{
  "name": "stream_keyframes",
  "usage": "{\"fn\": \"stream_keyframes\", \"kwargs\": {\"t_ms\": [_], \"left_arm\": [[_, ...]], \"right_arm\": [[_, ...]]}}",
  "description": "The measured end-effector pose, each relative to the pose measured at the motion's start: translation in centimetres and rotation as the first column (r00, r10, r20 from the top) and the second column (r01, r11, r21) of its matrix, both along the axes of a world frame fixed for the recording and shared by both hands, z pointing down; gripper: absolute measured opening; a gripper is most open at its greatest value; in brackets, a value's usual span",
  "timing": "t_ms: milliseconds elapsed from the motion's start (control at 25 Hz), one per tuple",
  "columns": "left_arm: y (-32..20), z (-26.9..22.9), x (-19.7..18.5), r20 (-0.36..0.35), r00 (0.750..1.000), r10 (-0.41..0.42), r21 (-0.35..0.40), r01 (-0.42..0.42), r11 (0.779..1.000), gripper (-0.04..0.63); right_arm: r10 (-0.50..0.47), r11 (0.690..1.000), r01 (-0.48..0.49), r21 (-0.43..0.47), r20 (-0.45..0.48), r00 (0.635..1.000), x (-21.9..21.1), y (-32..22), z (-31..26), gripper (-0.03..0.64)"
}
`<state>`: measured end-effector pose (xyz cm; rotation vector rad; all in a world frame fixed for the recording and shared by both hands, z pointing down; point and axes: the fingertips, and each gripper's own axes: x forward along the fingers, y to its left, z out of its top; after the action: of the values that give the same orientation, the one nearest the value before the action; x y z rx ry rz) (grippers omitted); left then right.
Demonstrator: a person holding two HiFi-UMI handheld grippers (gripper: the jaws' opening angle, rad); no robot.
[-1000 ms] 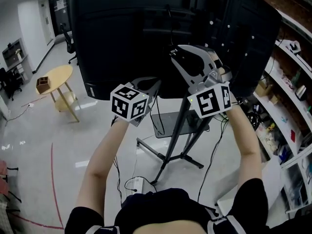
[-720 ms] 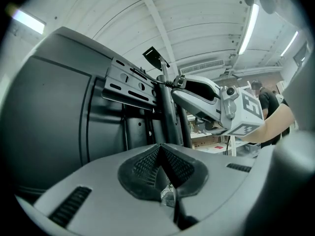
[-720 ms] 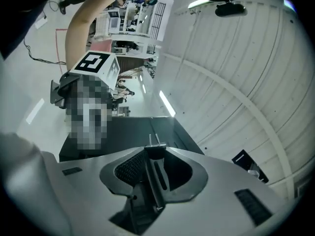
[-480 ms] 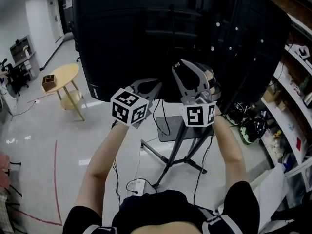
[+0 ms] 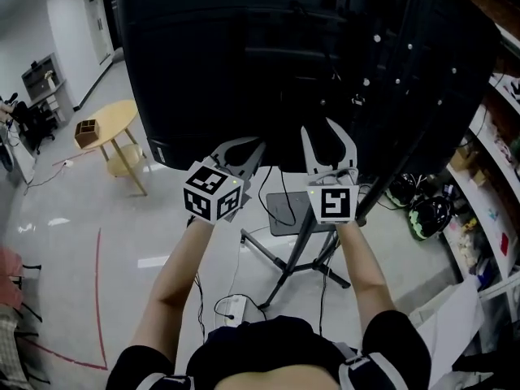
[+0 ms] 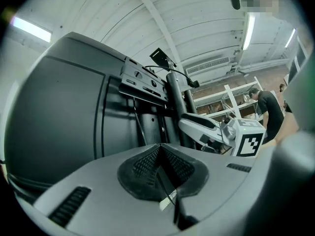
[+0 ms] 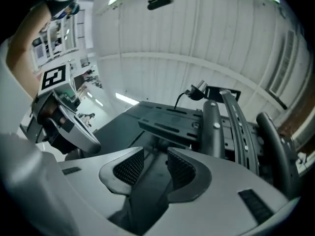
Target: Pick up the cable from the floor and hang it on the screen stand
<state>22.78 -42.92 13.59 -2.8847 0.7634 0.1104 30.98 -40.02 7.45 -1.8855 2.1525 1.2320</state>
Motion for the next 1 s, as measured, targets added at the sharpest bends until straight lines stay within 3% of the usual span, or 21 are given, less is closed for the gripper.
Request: {"fn": "stream_keyframes", "kwargs": {"t_ms": [120, 200, 280, 400, 480, 680, 880, 1000], "left_arm": [[0.4, 0.9, -0.3, -0.006, 1.0, -0.015, 0.003, 0.015, 1.0, 0.007], [1.0, 1.6, -0.5, -0.009, 1.0, -0.018, -0.003, 0.018, 1.0, 0.008], [1.9, 2.5, -0.9, -0.017, 1.0, -0.022, -0.015, 0.022, 1.0, 0.008], [3.6, 4.2, -1.7, -0.043, 0.998, -0.042, -0.035, 0.041, 0.999, 0.008], [4.6, 6.1, -2.1, -0.067, 0.996, -0.063, -0.066, 0.058, 0.996, 0.008], [6.7, 10.9, -3.5, -0.127, 0.983, -0.136, -0.196, 0.11, 0.974, 0.006], [8.9, 12.0, -4.0, -0.121, 0.979, -0.163, -0.207, 0.135, 0.969, 0.008], [10.1, 12.0, -3.9, -0.124, 0.979, -0.162, -0.212, 0.133, 0.968, 0.006]], "right_arm": [[-0.089, 0.992, 0.104, -0.067, 0.189, 0.978, 0.4, 0.9, 2.6, 0.15], [-0.162, 0.97, 0.212, -0.119, 0.334, 0.928, 0.0, 1.6, 4.6, 0.15], [-0.238, 0.917, 0.362, -0.171, 0.494, 0.836, -1.5, 2.6, 6.6, 0.149], [-0.312, 0.798, 0.572, -0.191, 0.681, 0.663, -4.6, 4.5, 9.4, 0.135], [-0.281, 0.759, 0.616, -0.21, 0.748, 0.601, -5.6, 5.7, 11.7, 0.062], [-0.164, 0.725, 0.62, -0.301, 0.798, 0.58, -7.0, 7.1, 16.0, 0.023], [-0.202, 0.746, 0.572, -0.342, 0.702, 0.683, -8.2, 8.1, 14.6, 0.023], [-0.211, 0.751, 0.563, -0.344, 0.684, 0.698, -8.5, 9.2, 14.2, 0.023]]}}
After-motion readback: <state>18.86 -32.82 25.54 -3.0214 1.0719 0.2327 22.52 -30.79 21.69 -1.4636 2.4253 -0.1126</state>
